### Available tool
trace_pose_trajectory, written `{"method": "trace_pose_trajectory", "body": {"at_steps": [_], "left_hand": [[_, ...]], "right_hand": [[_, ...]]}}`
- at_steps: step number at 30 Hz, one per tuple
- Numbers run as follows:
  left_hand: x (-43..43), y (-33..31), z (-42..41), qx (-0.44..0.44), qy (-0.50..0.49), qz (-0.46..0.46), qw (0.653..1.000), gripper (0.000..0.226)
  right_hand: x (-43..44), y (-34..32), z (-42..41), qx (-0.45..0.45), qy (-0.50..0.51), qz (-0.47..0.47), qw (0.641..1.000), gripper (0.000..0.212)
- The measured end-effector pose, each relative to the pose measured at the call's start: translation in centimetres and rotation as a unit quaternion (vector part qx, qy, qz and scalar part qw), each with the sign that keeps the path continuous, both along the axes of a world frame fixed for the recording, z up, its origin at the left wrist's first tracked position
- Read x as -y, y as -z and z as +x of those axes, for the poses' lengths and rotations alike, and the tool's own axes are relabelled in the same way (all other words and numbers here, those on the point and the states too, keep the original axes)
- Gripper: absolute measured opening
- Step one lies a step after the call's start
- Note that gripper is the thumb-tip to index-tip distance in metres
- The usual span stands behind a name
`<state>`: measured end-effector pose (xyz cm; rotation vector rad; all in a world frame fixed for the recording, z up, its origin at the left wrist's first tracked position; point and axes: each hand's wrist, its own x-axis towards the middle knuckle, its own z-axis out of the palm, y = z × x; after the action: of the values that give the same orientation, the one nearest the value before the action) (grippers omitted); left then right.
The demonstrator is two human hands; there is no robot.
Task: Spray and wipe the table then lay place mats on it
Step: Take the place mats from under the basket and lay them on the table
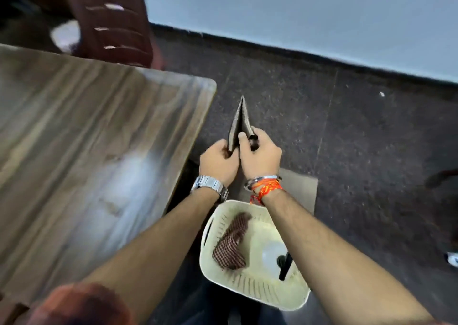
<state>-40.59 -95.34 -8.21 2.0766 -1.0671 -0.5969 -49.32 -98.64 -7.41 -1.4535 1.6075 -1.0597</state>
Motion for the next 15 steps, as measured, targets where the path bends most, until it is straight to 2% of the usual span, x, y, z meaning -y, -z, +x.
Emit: {"method": "trace_pose_trajectory", "body": {"at_steps": [2, 5, 8, 10, 13, 15], "left_hand": [[-2.2, -2.2, 2.3, 0.023, -0.034, -0.088, 0.995, 0.036], [-5.6, -5.1, 6.1, -0.065, -0.089, -0.168, 0.98, 0.015], [-10.6, -7.6, 9.7, -0.135, -0.131, -0.206, 0.96, 0.015], [-14.4, -8.4, 12.0, -0.133, -0.194, -0.222, 0.946, 0.004], [-21.1, -9.0, 15.7, -0.145, -0.281, -0.245, 0.916, 0.023], [-25.6, -9.2, 17.8, -0.185, -0.279, -0.285, 0.898, 0.037]], "right_hand": [[-1.7, -3.0, 2.7, 0.045, -0.044, -0.032, 0.997, 0.025], [-4.7, -6.7, 7.3, 0.068, -0.125, -0.049, 0.989, 0.019], [-8.6, -9.2, 12.1, 0.043, -0.22, -0.069, 0.972, 0.019], [-11.7, -10.3, 15.1, 0.003, -0.277, -0.077, 0.958, 0.018], [-17.4, -11.3, 19.5, -0.029, -0.346, -0.08, 0.934, 0.019], [-21.5, -11.6, 22.0, -0.064, -0.385, -0.09, 0.916, 0.022]]}}
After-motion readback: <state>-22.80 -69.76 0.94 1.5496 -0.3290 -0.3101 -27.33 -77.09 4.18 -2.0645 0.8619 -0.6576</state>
